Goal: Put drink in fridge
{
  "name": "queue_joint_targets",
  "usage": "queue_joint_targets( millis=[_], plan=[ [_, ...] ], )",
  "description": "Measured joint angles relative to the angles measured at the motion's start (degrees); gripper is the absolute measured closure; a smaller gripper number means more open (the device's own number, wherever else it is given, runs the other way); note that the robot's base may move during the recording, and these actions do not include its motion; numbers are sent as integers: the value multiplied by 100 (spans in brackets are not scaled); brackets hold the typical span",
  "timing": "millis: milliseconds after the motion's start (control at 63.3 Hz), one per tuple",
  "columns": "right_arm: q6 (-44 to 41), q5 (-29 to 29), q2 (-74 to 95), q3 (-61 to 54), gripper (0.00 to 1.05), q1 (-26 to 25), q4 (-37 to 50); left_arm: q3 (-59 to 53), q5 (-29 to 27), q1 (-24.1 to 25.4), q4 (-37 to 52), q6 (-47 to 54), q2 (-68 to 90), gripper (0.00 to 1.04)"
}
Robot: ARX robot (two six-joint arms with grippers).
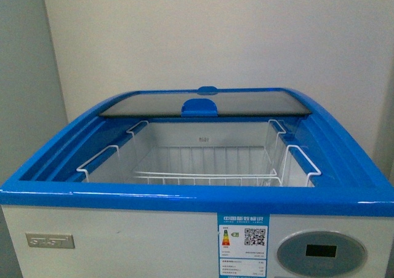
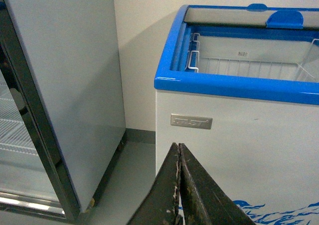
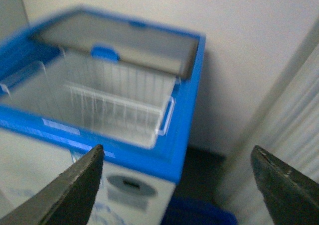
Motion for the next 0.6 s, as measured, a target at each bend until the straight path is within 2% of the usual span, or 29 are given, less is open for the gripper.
queue_joint_targets(
  millis=[47, 126, 269, 379, 411, 442, 490, 600],
  plan=[
    [212, -181, -925, -787, 29, -205, 702, 0, 0, 0, -4, 0, 0, 102],
    [387, -575, -1744, -1744, 48, -702, 1185, 2, 4, 0, -4, 2, -2, 102],
    [442, -1279, -2140, -3001, 79, -1314, 1510, 2, 0, 0, -7, 0, -4, 102],
    [446, -1475, -2393, -3397, 97, -1589, 1674, 2, 2, 0, -7, 2, -4, 102],
    [448, -1526, -2446, -3471, 101, -1661, 1692, 2, 2, 0, -7, 2, -4, 102],
    [452, -2015, -2603, -3602, 102, -1952, 1729, 2, 0, 0, -7, 2, -4, 102],
    [452, -2288, -2712, -3700, 102, -2264, 1775, 2, 9, 0, -7, 2, -4, 102],
    [463, -2356, -2850, -3967, 102, -2520, 1886, 2, 0, 0, -9, 2, -4, 102]
  ],
)
